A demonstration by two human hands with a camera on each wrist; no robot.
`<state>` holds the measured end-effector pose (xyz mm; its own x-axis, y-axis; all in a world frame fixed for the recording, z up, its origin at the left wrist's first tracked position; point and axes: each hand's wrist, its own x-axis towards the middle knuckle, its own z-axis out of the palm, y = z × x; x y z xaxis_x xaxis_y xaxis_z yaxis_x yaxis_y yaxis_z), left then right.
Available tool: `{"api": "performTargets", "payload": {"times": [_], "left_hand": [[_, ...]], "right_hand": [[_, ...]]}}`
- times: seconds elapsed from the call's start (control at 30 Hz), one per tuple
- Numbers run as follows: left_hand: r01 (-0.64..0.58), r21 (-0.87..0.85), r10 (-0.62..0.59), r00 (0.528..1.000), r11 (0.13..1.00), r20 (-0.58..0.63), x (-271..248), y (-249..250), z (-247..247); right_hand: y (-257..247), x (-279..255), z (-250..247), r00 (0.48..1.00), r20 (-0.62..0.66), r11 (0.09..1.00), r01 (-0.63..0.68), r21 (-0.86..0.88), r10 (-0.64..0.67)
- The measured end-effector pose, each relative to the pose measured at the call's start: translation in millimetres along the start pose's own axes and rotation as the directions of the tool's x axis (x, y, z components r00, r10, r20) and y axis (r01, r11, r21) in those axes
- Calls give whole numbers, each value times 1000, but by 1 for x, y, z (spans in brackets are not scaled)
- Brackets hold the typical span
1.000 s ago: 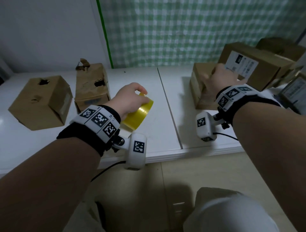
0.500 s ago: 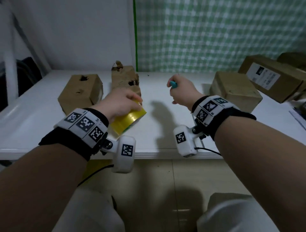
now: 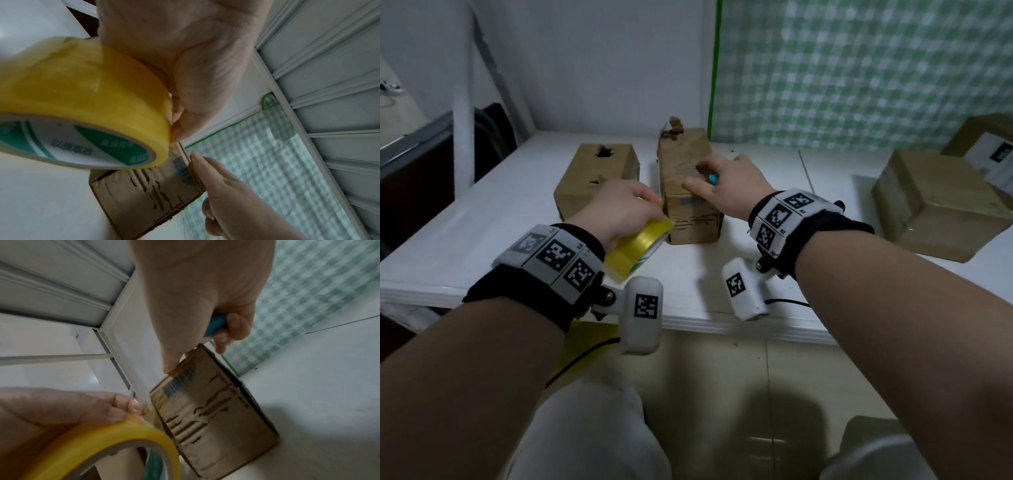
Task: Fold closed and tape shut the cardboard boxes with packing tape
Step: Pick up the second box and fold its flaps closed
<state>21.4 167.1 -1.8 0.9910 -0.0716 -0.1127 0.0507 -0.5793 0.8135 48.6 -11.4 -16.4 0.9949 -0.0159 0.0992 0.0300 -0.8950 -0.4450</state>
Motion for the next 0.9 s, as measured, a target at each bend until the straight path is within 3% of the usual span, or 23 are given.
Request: {"api": "performTargets", "payload": {"times": [0.23,0.4,0.53,0.63,0.77,0.9], "left_hand": [[-16,54,19,998,998,-53,-3,3,7],[-56,244,66,997,968,-30,-12,7,12],[-104,477,77,994,873,76,-21,7,18],[-127,619,3,980,775,197,-27,6,22],[-191,703,-109,927,685,358,-32,5,27],[-287,744,-133,884,604,449,-33,11,29]], "right_hand": [[5,-22,-24,996,13,994,89,-61,-89],[21,-40,-41,999,52,1000,-3,-30,4],[29,-58,-48,997,-12,998,-71,0,71],[33,-66,-48,997,-6,996,-83,14,83],[39,-71,-46,994,2,993,-105,49,105],[47,-73,-47,992,-36,991,-123,48,125]]}}
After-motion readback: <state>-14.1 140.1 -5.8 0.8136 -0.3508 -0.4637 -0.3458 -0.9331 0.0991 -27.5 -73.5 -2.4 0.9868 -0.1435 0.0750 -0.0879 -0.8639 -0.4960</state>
